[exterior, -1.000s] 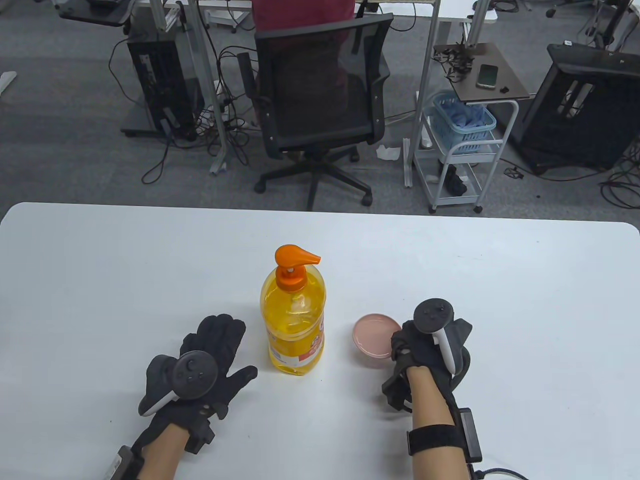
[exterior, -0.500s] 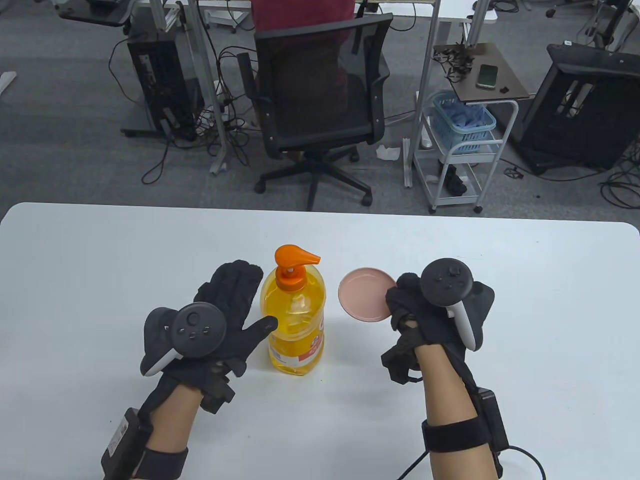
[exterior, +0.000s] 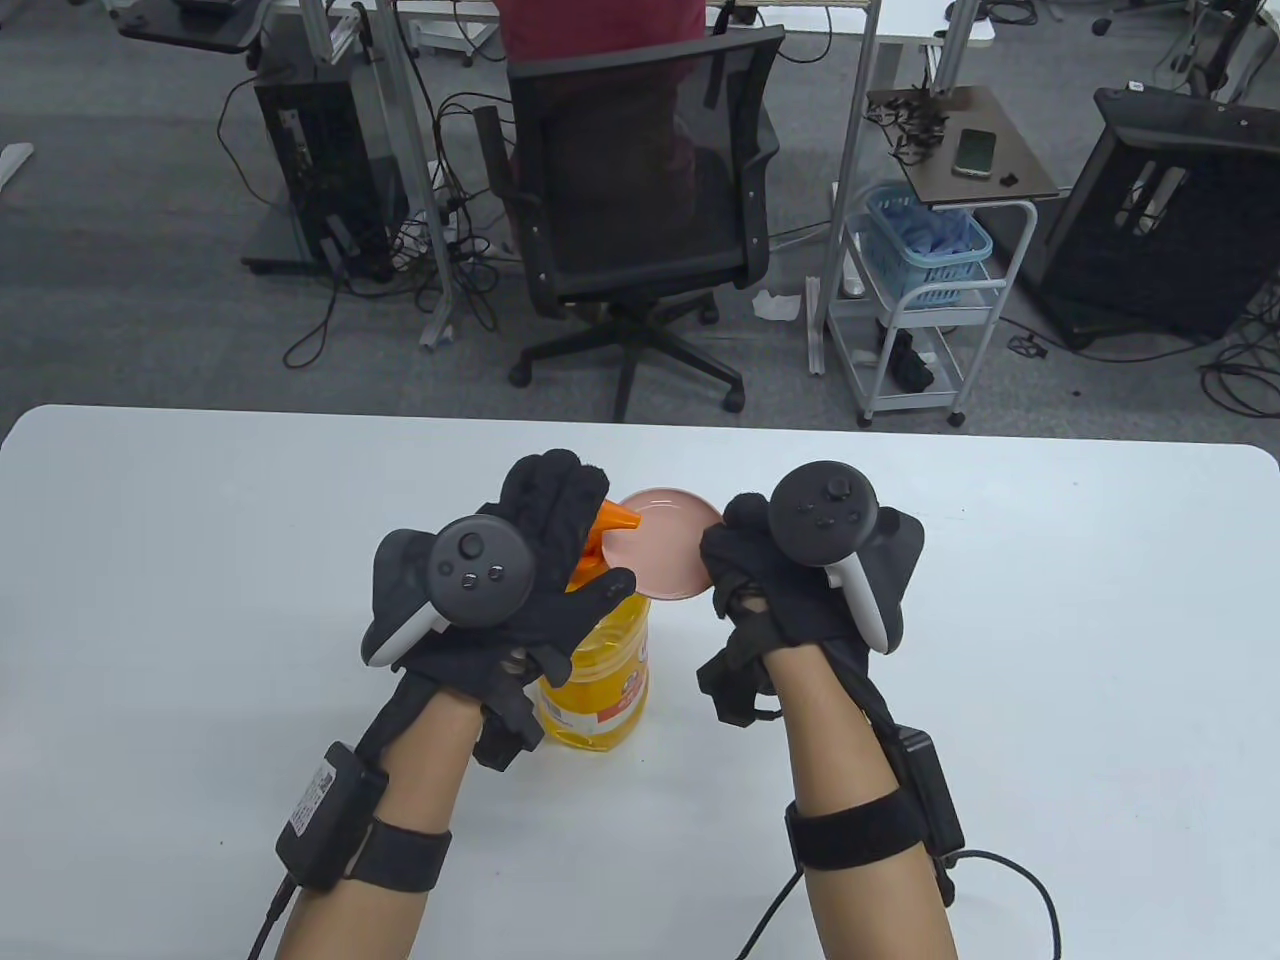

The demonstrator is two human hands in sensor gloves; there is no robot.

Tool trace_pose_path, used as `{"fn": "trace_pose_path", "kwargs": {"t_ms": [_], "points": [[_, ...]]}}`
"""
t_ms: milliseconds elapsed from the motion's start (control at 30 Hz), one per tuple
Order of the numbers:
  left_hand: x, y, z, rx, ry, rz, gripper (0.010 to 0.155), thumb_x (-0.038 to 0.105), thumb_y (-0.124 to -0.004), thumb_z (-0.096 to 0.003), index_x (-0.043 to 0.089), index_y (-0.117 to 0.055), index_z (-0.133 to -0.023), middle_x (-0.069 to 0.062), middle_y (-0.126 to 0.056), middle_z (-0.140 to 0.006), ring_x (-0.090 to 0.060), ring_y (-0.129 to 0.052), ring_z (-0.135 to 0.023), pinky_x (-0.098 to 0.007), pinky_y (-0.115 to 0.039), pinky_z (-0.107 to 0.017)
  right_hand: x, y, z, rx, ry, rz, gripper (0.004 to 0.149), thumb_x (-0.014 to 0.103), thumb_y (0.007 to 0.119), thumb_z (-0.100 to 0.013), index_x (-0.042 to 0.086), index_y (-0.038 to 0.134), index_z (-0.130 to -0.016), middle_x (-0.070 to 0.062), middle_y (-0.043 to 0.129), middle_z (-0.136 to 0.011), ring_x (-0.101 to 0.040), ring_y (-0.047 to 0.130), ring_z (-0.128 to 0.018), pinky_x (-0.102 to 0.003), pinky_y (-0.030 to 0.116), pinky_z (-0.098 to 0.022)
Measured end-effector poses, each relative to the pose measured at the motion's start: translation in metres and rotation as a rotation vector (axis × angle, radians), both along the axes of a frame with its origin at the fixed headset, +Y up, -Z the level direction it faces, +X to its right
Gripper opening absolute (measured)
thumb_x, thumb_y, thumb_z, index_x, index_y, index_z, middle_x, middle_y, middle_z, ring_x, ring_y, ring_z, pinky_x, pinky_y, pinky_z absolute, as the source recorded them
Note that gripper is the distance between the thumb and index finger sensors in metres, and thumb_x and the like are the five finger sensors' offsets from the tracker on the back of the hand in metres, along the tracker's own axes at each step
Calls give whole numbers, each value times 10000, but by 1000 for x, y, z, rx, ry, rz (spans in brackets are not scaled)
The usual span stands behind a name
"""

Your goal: Press dish soap pump onto seasoning dish

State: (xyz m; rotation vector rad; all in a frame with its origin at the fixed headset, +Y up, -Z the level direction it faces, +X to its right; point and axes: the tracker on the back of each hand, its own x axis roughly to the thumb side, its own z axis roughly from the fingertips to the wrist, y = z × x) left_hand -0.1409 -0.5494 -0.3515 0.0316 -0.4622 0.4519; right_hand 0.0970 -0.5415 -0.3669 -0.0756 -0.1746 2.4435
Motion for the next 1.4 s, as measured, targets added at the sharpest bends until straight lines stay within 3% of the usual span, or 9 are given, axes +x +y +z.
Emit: {"fn": "trace_pose_path", "kwargs": {"t_ms": [333, 700, 1400], "points": [[9, 7, 1, 79, 11, -126, 790, 648, -539, -466, 274, -347, -1134, -3, -272, -1256, -282, -271, -1189, -637, -347, -823, 4, 4, 1, 34, -12, -2, 494, 238, 864, -514, -123, 803, -846, -256, 961, -533, -262, 955, -230, -385, 860, -130], [7, 3, 1, 96, -3, -59, 777, 637, -484, -458, 250, -394, -1127, -36, -318, -1246, -317, -317, -1174, -567, -356, -840, 3, 0, 4, 27, 5, -1, 491, 238, 861, -516, -121, 804, -845, -252, 960, -532, -258, 953, -229, -384, 860, -130], [2, -8, 1, 80, -11, 28, 753, 621, -481, -460, 258, -444, -1118, -33, -365, -1244, -335, -349, -1169, -579, -367, -828, 7, -1, 8, 17, -2, -15, 489, 231, 860, -515, -125, 802, -845, -256, 959, -531, -258, 950, -230, -386, 858, -129]]}}
